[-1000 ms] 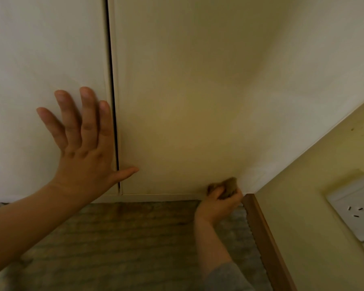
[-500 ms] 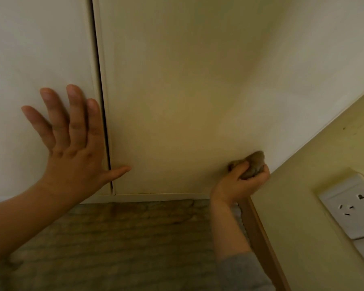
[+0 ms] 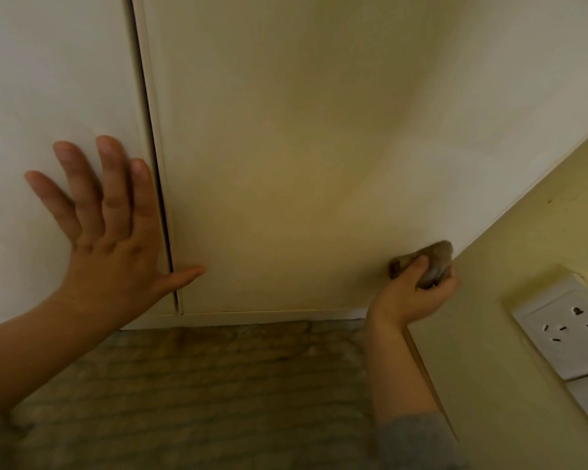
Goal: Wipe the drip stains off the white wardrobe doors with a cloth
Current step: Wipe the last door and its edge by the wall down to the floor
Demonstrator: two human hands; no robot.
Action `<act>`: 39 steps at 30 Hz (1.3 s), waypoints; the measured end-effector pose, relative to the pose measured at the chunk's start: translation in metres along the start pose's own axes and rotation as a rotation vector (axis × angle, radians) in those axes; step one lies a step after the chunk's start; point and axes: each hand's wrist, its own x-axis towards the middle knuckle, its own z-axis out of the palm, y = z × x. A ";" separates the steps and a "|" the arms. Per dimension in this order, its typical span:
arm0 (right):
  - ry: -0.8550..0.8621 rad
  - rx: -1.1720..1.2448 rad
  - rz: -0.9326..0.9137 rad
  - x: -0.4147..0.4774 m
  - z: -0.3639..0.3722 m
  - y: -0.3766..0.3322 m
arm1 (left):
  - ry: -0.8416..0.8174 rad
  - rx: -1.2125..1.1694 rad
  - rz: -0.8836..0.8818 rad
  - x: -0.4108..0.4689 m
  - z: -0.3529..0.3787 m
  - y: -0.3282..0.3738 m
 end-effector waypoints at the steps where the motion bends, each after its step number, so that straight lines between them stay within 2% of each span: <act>1: 0.016 -0.003 -0.042 0.004 0.002 0.000 | 0.006 0.004 -0.002 0.000 0.000 0.000; 3: 0.018 -0.072 -0.049 0.009 0.003 0.009 | 0.008 0.012 -0.003 -0.001 0.001 0.001; 4: 0.014 -0.098 0.010 0.006 0.001 0.021 | -0.002 0.015 -0.006 -0.002 0.000 0.001; 9: -0.070 -0.276 0.580 -0.013 -0.026 0.083 | -0.015 0.019 -0.019 -0.001 0.000 0.002; 11: -0.121 -0.310 0.642 -0.014 -0.035 0.088 | -0.008 0.022 -0.008 -0.001 0.000 0.002; 15: -0.019 -0.265 0.418 -0.004 -0.046 0.071 | 0.019 0.038 0.002 0.000 0.000 0.004; 18: -0.065 -0.159 0.282 0.007 -0.041 0.057 | 0.001 0.014 -0.006 0.001 0.000 0.004; 27: -0.148 -0.147 0.236 -0.036 -0.027 0.060 | -0.010 0.025 -0.002 -0.001 -0.002 0.002; 33: -0.338 -0.187 0.074 -0.100 -0.031 0.051 | 0.015 0.144 0.194 -0.011 -0.011 -0.011; 39: -0.442 -0.207 0.016 -0.168 -0.025 0.042 | 0.039 0.276 0.359 -0.019 -0.025 -0.027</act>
